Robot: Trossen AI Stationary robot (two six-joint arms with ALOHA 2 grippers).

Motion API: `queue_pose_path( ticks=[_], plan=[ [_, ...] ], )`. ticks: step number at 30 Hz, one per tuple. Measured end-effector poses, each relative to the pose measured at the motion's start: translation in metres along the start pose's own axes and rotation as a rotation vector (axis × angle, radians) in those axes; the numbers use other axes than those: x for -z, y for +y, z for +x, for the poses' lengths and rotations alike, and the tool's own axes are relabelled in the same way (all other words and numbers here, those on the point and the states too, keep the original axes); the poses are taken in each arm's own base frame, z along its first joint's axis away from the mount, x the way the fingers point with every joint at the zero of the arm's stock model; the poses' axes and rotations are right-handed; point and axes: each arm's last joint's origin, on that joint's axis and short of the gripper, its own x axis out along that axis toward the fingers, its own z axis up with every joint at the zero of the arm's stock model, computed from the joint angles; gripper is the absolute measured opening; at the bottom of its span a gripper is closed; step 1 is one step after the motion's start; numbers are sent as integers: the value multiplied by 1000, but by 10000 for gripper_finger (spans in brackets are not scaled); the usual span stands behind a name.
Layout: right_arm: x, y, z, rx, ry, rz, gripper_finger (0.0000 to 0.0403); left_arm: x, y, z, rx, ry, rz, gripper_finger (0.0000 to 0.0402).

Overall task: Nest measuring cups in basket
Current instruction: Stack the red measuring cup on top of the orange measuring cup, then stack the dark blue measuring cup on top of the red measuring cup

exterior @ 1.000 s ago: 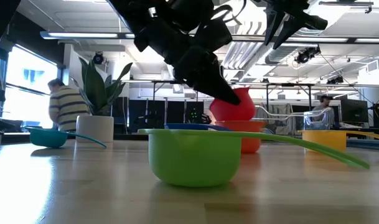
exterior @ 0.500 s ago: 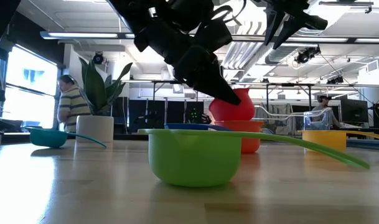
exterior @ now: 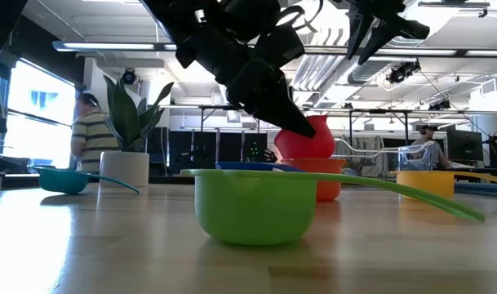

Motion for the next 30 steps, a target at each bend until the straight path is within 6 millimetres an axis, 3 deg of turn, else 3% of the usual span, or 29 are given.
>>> queue_pose_path(
  ticks=[13,30],
  plan=[
    [0,0,0,-2,5,-1,102,0,0,0,-3,2,-79,61],
    [0,0,0,-3,6,0,102,4,1,-2,-63,62,-70,117]
  ],
)
